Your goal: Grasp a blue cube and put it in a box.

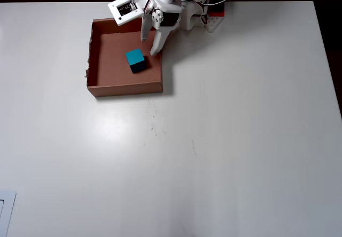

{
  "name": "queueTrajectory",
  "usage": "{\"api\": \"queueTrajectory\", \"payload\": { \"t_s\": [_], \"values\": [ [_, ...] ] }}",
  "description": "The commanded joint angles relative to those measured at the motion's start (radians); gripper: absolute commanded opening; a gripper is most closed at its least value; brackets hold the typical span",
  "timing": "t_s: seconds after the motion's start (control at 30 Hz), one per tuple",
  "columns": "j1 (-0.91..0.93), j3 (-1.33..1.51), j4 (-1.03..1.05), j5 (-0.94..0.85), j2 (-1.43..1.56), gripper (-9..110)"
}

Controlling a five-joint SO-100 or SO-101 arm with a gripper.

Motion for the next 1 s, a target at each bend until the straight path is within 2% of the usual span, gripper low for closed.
{"api": "queueTrajectory", "payload": {
  "t_s": [0.0,0.97],
  "values": [
    [0.005,-0.009,-0.031,-0.011,0.009,20],
    [0.0,-0.008,-0.035,-0.009,0.009,24]
  ]
}}
